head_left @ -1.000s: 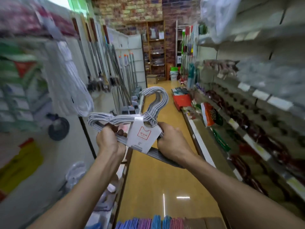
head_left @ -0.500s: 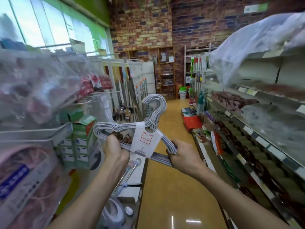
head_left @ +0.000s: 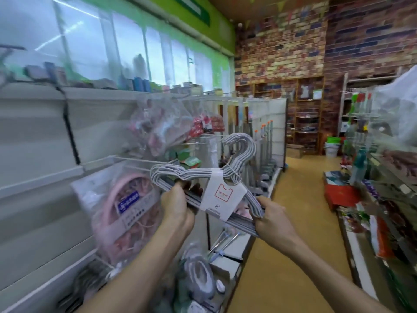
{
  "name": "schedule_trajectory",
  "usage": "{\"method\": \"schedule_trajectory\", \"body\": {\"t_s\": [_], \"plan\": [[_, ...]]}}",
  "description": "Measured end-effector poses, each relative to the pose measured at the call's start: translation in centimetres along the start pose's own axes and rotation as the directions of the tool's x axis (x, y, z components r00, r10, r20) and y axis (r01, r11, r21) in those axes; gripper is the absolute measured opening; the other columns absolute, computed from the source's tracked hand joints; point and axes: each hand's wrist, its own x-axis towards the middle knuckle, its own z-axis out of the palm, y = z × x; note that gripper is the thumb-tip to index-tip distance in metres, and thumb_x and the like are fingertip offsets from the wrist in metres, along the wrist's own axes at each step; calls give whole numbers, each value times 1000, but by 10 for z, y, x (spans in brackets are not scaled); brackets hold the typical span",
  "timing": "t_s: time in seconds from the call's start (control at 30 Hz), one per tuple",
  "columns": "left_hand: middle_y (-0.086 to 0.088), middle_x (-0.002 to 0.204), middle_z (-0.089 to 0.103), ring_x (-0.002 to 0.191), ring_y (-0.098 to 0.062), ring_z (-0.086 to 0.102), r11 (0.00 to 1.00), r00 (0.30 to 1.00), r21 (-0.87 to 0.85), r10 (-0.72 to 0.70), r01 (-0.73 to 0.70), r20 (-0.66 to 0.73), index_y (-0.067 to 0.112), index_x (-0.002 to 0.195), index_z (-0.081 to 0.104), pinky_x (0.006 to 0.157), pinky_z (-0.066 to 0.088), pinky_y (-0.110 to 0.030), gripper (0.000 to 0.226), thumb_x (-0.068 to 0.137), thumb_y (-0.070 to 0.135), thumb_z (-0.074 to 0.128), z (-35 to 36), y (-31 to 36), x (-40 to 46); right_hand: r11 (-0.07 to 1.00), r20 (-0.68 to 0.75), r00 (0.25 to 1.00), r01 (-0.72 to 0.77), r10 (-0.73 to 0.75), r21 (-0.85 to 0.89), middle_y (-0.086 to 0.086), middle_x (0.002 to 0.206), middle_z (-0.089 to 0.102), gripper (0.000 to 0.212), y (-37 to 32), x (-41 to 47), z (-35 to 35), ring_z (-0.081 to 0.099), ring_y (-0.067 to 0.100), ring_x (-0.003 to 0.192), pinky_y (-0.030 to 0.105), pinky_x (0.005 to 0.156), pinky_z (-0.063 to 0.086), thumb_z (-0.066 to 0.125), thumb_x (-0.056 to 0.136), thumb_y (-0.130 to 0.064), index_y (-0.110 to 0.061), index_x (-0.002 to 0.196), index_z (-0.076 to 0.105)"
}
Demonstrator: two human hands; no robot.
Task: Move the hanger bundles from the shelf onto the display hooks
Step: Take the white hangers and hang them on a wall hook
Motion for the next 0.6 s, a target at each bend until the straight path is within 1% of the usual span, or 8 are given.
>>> {"method": "schedule_trajectory", "body": {"t_s": [0.03, 0.1, 0.17, 0.23, 0.3, 0.43, 0.5, 0.6], "plan": [[-7, 62, 64, 49, -17, 61, 1000, 1000, 8, 28, -27, -9, 12, 77, 60, 60, 50, -31, 17, 89, 0, 55, -7, 9, -9, 999, 8, 999, 35, -35, 1, -1, 77, 61, 15, -6, -2, 1, 56, 18, 68, 39, 58, 50, 56, 84, -8, -22, 88, 58], [-11, 81, 73, 67, -22, 69, 996, 996, -2, 88, -88, -23, 11, 87, 67, 69, 55, -38, 15, 87, 0, 57, -21, 28, -27, 995, 31, 994, 100, -101, 22, -3, 77, 61, 12, -20, -9, 5, 58, 20, 71, 43, 62, 53, 57, 86, -11, -21, 92, 58], [-13, 91, 74, 76, -25, 72, 980, 977, 61, 193, -189, -85, 7, 97, 69, 64, 60, -35, 17, 89, -1, 56, -40, 49, -44, 986, 75, 984, 159, -163, 54, -7, 74, 58, 14, -41, -17, 10, 56, 21, 72, 38, 62, 48, 58, 87, -11, -25, 86, 56], [-10, 86, 75, 76, -25, 73, 952, 951, 136, 288, -273, -110, 6, 99, 69, 58, 59, -32, 17, 91, -1, 55, -59, 71, -63, 973, 121, 968, 209, -221, 101, -5, 73, 57, 18, -66, -27, 15, 53, 24, 72, 36, 60, 41, 57, 84, -6, -24, 81, 53], [-5, 79, 75, 72, -21, 73, 915, 920, 200, 376, -350, -111, 8, 94, 70, 57, 57, -30, 18, 92, -2, 55, -79, 96, -81, 954, 141, 948, 268, -286, 134, 2, 76, 62, 14, -92, -36, 23, 54, 28, 74, 39, 62, 41, 57, 79, -3, -16, 83, 55], [-10, 93, 74, 83, -22, 74, 803, 819, 359, 553, -475, -154, 10, 94, 69, 70, 57, -35, 18, 92, -1, 55, -123, 149, -116, 903, 175, 901, 350, -398, 251, 0, 71, 60, 17, -150, -56, 45, 56, 30, 71, 45, 63, 49, 55, 74, -1, -17, 75, 52], [-11, 95, 73, 88, -28, 73, 757, 771, 397, 615, -519, -165, 11, 97, 68, 76, 58, -40, 16, 92, 1, 57, -142, 176, -135, 871, 194, 869, 388, -455, 302, 0, 74, 62, 17, -179, -67, 56, 56, 27, 70, 42, 61, 48, 55, 78, -3, -19, 76, 52], [-11, 100, 73, 85, -29, 74, 711, 717, 437, 672, -551, -189, 8, 106, 65, 80, 59, -44, 15, 93, 3, 58, -171, 212, -162, 833, 239, 822, 420, -518, 360, -3, 74, 61, 19, -219, -87, 75, 57, 20, 68, 35, 55, 42, 55, 86, -8, -23, 75, 51]]}}
